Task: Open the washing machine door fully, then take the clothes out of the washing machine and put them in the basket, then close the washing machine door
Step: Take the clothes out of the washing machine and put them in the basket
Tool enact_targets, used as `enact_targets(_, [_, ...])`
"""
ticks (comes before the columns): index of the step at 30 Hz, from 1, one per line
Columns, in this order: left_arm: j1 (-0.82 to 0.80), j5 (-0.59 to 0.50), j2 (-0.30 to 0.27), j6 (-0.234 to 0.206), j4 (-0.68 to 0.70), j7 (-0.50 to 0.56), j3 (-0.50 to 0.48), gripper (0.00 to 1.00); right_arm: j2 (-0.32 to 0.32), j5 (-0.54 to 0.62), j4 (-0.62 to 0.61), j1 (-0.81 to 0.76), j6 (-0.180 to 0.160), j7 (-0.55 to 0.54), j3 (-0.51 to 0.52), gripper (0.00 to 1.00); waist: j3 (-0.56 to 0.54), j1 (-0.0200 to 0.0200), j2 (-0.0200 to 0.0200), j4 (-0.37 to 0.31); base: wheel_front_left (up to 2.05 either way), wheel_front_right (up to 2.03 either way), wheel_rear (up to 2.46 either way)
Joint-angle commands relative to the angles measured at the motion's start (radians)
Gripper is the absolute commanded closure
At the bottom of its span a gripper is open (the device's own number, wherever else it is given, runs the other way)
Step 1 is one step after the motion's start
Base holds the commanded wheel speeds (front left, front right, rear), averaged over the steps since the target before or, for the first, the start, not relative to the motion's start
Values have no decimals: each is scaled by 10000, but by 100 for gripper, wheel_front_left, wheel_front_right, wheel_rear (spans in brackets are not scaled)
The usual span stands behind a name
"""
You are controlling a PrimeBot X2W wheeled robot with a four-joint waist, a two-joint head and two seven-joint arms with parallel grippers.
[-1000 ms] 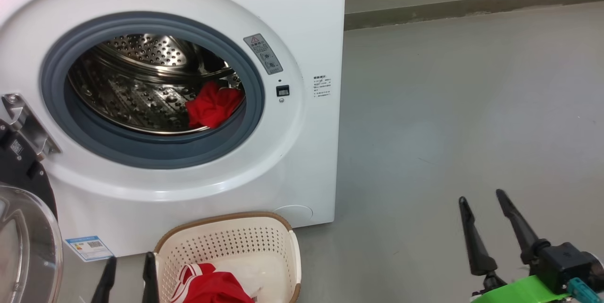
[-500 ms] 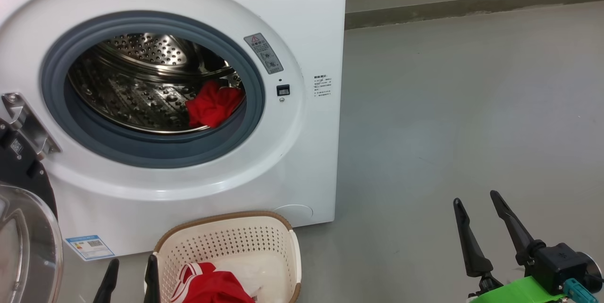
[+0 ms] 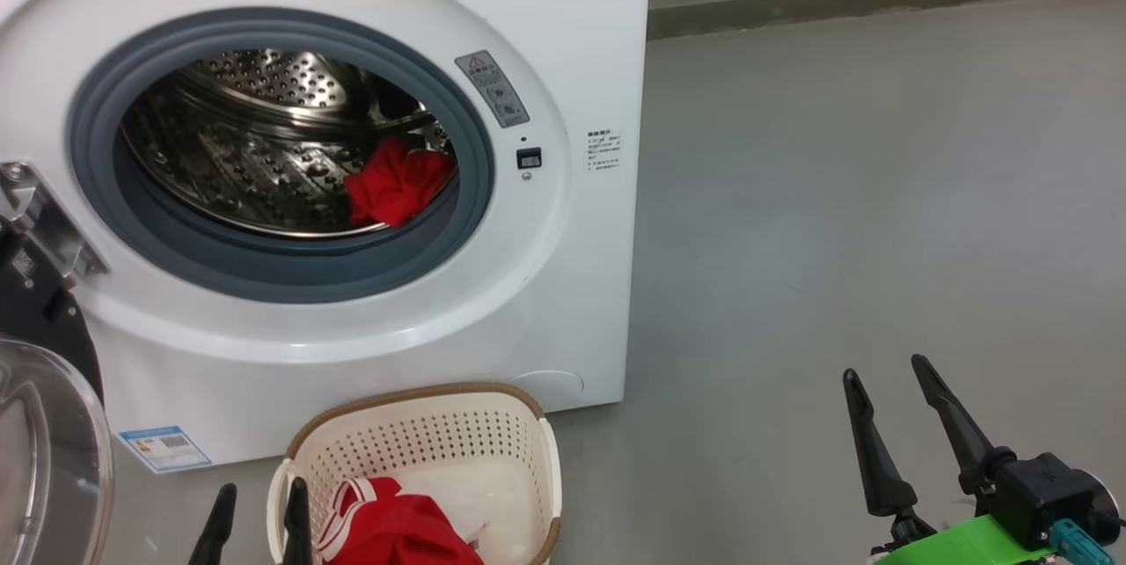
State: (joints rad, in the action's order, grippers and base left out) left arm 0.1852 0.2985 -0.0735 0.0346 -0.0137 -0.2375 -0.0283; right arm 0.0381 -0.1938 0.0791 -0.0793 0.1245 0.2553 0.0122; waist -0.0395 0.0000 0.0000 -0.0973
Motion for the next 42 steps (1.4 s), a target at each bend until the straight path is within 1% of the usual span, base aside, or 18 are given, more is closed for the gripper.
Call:
enact_targets(1, [-365,-103,-110,-49,250,25,-270,0,121,-111,-284,186,62,65,-298,0,118,0,0,11,0,0,0])
enact_targets(9, [-634,-1,-87,22,200,98,-30,0,121,-187,-382,201,62,65,-314,0,661,0,0,130,0,0,0])
enact_targets(15, [-1243,65,-113,152,-48,133,165,0,121,-274,-553,412,62,65,-399,0,1542,0,0,361,0,0,0])
enact_targets(20, [-2031,184,-225,330,-512,15,183,0,121,-249,-606,710,62,65,-447,0,2319,0,0,496,0,0,0])
enact_targets(26, [-3130,1035,-177,582,-1157,-86,-36,0,121,-335,-604,1093,62,65,-537,0,2991,0,0,424,0,0,0])
enact_targets(29, [-3739,1148,-349,652,-1482,-115,-110,0,121,-386,-574,1255,62,65,-595,0,3291,0,0,345,0,0,0])
enact_targets(36, [-5458,1185,-952,776,-2288,-153,-147,0,121,-420,-649,1591,62,65,-686,0,4099,0,0,106,0,0,0])
enact_targets(41, [-6730,1465,-1345,856,-3069,-166,-205,0,121,-492,-661,1843,62,65,-709,0,4733,0,0,-10,0,0,0])
enact_targets(42, [-6730,1465,-1345,856,-3069,-166,-205,0,121,-492,-661,1843,62,65,-709,0,4733,0,0,-10,0,0,0])
